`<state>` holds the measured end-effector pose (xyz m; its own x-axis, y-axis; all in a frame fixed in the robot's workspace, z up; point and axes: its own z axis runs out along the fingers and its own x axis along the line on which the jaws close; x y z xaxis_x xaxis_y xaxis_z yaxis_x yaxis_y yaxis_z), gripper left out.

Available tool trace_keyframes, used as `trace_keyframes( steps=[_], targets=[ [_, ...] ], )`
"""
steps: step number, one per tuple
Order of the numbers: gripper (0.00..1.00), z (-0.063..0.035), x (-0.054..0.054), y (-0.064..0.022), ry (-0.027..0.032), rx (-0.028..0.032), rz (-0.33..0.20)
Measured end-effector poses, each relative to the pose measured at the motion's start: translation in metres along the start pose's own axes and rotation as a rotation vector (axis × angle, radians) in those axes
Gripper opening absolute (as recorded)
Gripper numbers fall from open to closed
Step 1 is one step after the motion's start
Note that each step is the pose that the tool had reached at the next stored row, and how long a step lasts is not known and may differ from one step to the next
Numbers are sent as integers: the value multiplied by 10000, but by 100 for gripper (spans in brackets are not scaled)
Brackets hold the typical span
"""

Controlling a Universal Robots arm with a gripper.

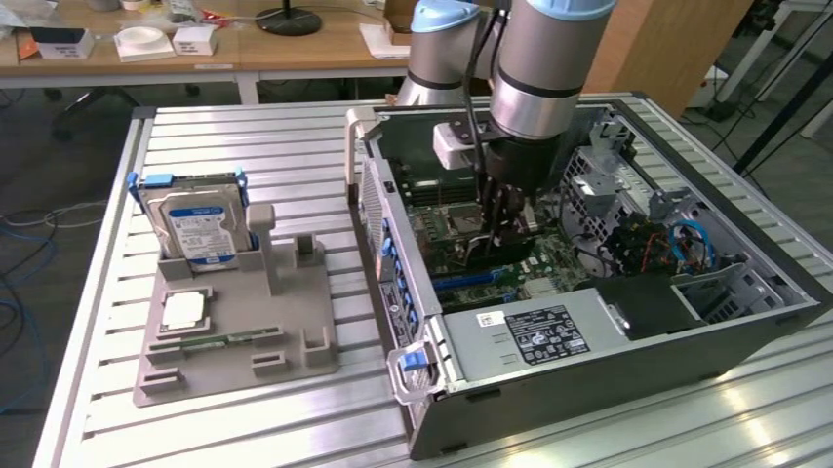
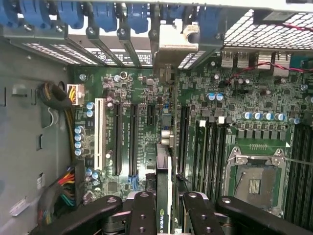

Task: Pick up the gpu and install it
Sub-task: 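Insert the gpu into the slot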

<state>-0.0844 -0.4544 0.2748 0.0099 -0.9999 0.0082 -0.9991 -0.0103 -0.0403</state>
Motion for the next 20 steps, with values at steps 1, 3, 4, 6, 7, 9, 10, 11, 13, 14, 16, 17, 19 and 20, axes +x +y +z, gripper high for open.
trace_keyframes(
  steps=[1,3,4,6,7,9,10,11,13,14,16,17,19,20],
  targets=[
    [26,3,-1,15,0,1,-1],
    [26,13,-1,54,11,3,-2],
    [26,17,-2,71,15,5,-1],
    [26,23,-3,88,15,7,0],
    [26,32,-4,91,13,9,0],
    [26,55,-3,94,14,9,-3],
    [26,69,-5,95,14,9,-2],
    [26,80,-6,97,13,10,-1],
    [26,98,-7,98,16,9,-2],
    [26,107,-8,99,15,9,-2],
    [26,124,-9,100,13,10,-1],
    [26,128,-9,100,14,9,-1],
    [26,134,-15,101,14,8,1],
    [26,139,-26,102,10,9,1]
  ],
)
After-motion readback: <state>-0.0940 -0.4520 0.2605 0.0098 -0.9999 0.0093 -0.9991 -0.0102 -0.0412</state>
